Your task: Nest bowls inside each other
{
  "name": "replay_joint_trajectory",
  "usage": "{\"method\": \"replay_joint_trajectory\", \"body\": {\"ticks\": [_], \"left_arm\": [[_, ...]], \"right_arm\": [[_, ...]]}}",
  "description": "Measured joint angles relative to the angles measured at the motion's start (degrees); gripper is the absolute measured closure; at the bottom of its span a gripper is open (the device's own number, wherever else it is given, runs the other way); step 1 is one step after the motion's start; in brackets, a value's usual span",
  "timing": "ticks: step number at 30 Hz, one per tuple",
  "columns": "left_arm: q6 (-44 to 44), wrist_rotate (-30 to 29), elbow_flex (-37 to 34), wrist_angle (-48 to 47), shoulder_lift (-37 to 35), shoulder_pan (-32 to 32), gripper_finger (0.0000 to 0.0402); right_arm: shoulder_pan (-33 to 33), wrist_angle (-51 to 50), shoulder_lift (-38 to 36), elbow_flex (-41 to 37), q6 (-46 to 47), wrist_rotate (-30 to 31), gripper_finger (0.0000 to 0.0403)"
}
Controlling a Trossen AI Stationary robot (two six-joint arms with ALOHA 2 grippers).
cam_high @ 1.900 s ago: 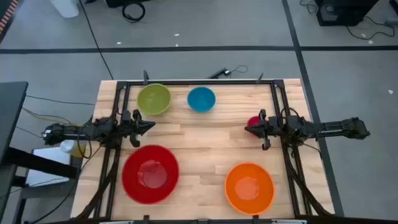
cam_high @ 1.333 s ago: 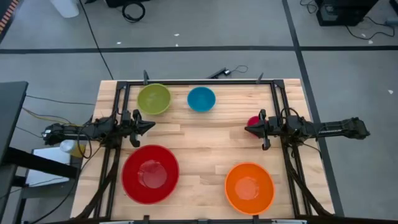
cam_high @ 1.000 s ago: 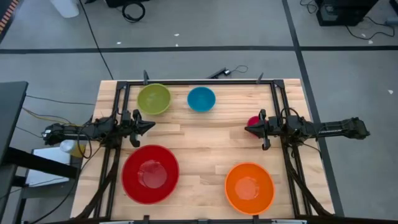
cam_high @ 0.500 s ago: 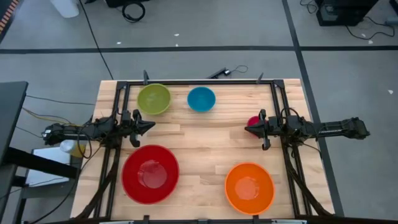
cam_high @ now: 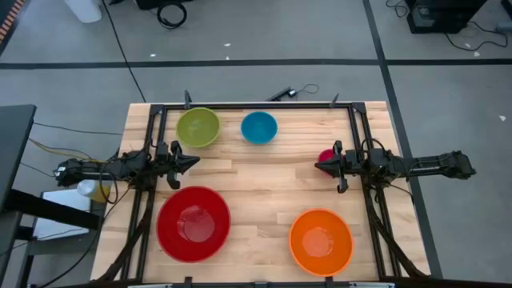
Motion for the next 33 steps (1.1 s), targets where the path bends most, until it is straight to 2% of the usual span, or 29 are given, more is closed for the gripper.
{"method": "replay_joint_trajectory", "body": {"ticks": [15,21,24,28,30,33], "left_arm": [[-1.74,-0.46,0.00,0.72,-0.02,-0.02,0.0399],[-5.26,-1.17,0.00,7.89,0.02,-0.02,0.0399],[-7.76,-3.58,0.09,11.81,0.42,-0.02,0.0399],[-6.13,-6.85,2.41,11.01,3.21,-0.02,0.0399],[-6.70,-10.96,4.38,11.70,5.79,-0.06,0.0399],[-7.29,-17.83,7.31,12.45,10.92,-0.04,0.0399]], "right_arm": [[0.01,-0.01,0.01,0.01,0.00,-0.02,0.0383],[-0.01,0.01,0.01,0.00,0.01,0.00,0.0383],[-0.02,0.03,0.01,0.00,-3.33,0.16,0.0383],[-0.08,1.60,0.03,0.00,-19.02,3.84,0.0383],[-0.11,3.81,0.01,0.00,-21.36,5.40,0.0383],[-0.12,8.16,0.01,0.00,-21.37,10.89,0.0383]]}}
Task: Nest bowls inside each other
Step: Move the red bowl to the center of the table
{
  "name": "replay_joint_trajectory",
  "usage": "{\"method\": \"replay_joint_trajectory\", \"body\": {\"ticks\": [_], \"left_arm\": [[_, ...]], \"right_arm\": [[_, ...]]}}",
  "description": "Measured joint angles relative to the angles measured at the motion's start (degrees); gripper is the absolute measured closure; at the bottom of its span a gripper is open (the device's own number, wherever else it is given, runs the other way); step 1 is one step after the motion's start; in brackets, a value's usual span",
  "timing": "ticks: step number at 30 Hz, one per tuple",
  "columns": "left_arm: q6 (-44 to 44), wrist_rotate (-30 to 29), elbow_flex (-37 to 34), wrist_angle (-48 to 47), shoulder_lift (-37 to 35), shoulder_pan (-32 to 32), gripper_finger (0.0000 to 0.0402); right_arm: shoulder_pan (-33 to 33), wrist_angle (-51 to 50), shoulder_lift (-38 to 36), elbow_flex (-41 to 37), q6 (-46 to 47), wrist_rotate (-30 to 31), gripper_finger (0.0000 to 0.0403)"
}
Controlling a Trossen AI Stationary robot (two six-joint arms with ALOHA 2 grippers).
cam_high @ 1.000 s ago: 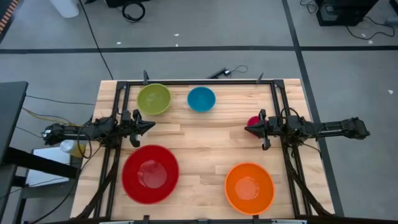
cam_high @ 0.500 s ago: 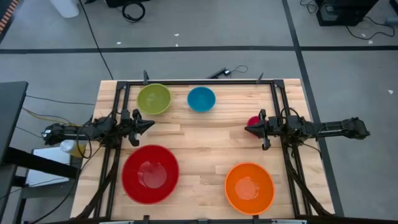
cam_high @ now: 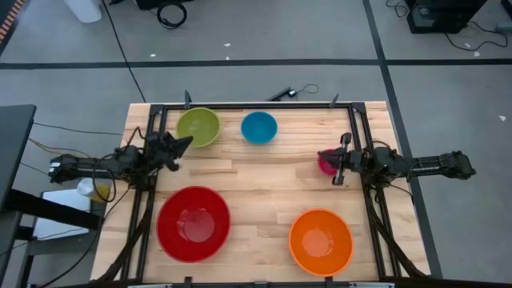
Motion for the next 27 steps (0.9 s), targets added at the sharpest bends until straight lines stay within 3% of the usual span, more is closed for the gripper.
{"method": "replay_joint_trajectory", "body": {"ticks": [4,10,14,21,27], "left_arm": [[-0.04,-5.34,4.95,1.31,7.03,0.04,0.0399],[-0.55,-5.42,13.33,-0.66,17.09,2.06,0.0399],[-3.31,-2.63,18.98,-4.47,22.16,6.58,0.0399],[-11.67,10.14,27.23,-12.66,27.74,16.21,0.0399],[-15.67,34.85,36.35,-19.54,32.30,23.43,0.0399]], "right_arm": [[-0.15,9.04,0.13,0.00,7.22,8.31,0.0383],[-2.14,12.82,0.28,0.00,48.67,28.67,0.0383],[-3.80,12.90,1.04,0.01,57.21,24.76,0.0383],[-7.42,12.15,6.14,5.45,70.77,17.46,0.0383],[-10.76,5.50,15.35,15.25,73.98,11.57,0.0383]]}}
